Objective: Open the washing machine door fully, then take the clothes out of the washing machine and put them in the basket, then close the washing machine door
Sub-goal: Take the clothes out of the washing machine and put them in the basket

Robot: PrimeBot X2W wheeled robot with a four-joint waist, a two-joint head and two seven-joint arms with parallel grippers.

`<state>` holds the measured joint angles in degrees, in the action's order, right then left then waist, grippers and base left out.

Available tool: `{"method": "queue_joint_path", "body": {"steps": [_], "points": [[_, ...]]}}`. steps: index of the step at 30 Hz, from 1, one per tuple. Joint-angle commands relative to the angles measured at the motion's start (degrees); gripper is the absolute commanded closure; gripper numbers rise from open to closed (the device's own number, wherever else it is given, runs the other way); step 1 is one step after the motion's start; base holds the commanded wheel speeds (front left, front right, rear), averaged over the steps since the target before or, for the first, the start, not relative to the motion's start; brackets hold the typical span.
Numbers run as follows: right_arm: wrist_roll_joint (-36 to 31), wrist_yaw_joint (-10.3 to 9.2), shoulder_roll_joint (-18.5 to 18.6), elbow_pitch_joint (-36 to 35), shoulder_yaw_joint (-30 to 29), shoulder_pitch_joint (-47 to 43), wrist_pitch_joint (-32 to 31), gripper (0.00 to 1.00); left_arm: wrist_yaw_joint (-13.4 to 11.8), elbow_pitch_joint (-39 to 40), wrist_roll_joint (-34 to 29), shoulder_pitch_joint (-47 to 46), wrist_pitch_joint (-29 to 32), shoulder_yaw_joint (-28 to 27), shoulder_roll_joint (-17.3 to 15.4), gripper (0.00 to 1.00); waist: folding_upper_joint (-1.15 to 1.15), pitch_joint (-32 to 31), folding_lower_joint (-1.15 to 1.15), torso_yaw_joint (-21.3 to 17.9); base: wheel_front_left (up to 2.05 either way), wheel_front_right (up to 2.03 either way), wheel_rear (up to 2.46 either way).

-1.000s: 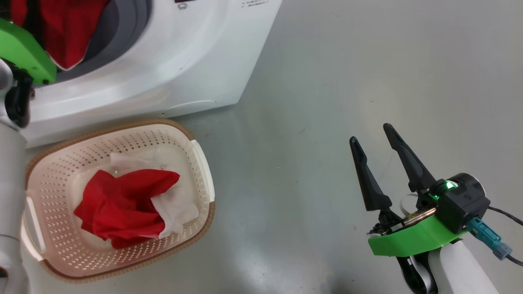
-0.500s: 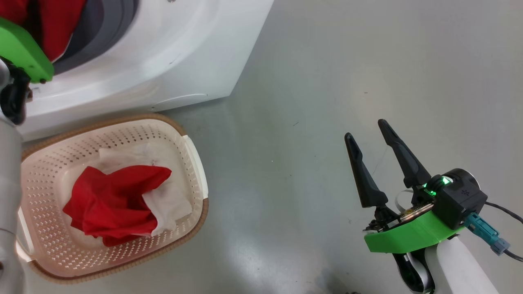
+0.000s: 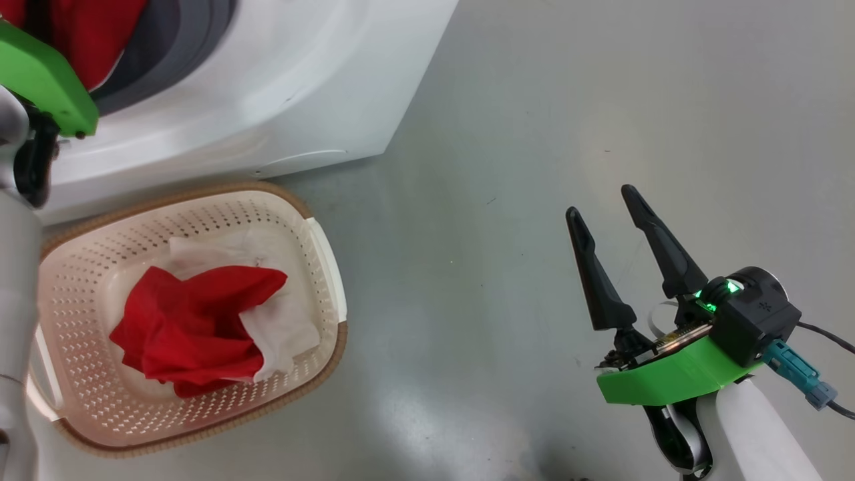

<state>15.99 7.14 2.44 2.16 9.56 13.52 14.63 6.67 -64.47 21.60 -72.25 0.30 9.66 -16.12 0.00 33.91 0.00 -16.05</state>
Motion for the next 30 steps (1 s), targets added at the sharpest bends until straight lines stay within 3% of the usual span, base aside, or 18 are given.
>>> {"method": "queue_joint_path", "body": {"steps": [1, 17, 30], "points": [[0.28, 0.35, 0.43, -1.0, 0.63, 0.0, 0.37, 0.0, 0.23, 1.62, -0.86, -1.37, -0.78, -0.07, -3.24, 1.0, 0.0, -0.15, 0.0, 0.25, 0.0, 0.0, 0.0], [-0.07, 0.35, 0.43, -0.7, 0.1, -0.66, 0.37, 0.0, -1.09, 5.15, -3.73, 0.32, -5.57, 3.59, -4.57, 1.0, 0.0, -2.27, 0.0, 2.71, 0.0, 0.0, 0.0], [-0.48, 0.35, 0.43, -0.3, -0.53, -1.37, 0.37, 0.0, -2.47, 14.44, -4.41, 8.67, -10.12, 5.69, -4.54, 1.0, 0.0, -5.1, 0.0, 5.07, 0.0, 0.0, 0.0]]}}
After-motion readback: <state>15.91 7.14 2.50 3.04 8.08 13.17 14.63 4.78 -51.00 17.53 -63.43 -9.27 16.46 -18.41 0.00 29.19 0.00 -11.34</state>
